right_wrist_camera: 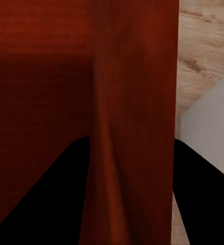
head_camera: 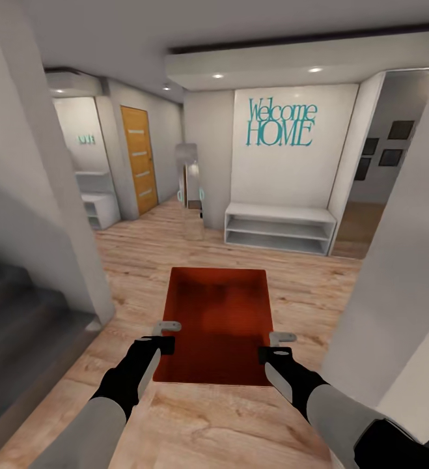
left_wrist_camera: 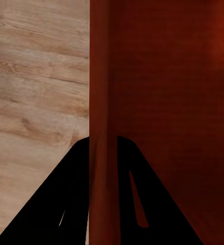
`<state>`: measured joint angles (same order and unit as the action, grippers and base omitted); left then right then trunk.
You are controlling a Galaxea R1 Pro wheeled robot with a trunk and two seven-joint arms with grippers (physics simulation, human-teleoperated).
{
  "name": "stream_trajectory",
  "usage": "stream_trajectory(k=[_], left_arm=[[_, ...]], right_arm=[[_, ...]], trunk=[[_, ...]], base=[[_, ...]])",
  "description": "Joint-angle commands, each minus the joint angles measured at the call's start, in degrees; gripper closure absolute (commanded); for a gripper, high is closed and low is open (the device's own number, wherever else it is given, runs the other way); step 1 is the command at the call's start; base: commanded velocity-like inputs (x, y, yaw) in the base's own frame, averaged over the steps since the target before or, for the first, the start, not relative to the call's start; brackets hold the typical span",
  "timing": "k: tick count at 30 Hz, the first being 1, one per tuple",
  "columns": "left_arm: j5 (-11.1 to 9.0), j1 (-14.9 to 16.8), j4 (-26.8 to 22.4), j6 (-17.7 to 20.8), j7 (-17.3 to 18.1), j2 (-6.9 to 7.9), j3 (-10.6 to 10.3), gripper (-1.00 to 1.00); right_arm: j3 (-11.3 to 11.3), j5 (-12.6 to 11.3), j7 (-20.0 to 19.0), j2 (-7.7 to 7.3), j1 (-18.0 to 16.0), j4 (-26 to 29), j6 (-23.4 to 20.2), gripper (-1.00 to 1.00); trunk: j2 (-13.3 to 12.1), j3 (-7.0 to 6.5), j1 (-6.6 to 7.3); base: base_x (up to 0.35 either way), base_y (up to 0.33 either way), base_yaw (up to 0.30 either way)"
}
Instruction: Move the two storage containers from the living room to the garage. In the garage, place one container on the floor and stack the other container on top of it (either order is fine).
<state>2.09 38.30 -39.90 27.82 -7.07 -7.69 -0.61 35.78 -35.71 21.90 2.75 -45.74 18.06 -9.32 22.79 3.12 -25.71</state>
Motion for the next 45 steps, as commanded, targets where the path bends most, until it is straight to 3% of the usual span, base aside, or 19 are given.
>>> stream_trajectory(k=[1,29,45], left_arm=[[2.0,0.0,-0.1,0.6,-1.0,-0.04,1.0,1.0],[2.0,0.1,-0.1,0.6,-1.0,-0.04,1.1,1.0],[2.0,0.0,-0.1,0.6,-1.0,-0.04,1.1,1.0]], right_arm=[[-1.1,2.2,0.4,-0.02,-0.1,0.2,-0.4,1.0],[-1.1,2.2,0.4,-0.02,-0.1,0.2,-0.4,1.0],[-1.2,2.2,0.4,-0.11,-0.1,0.2,-0.4,1.0]], trunk=[[0.1,0.12,-0.07],[0.1,0.12,-0.07],[0.1,0.12,-0.07]], base=[[0.322,0.0,0.0],[0.322,0.0,0.002],[0.322,0.0,0.121]])
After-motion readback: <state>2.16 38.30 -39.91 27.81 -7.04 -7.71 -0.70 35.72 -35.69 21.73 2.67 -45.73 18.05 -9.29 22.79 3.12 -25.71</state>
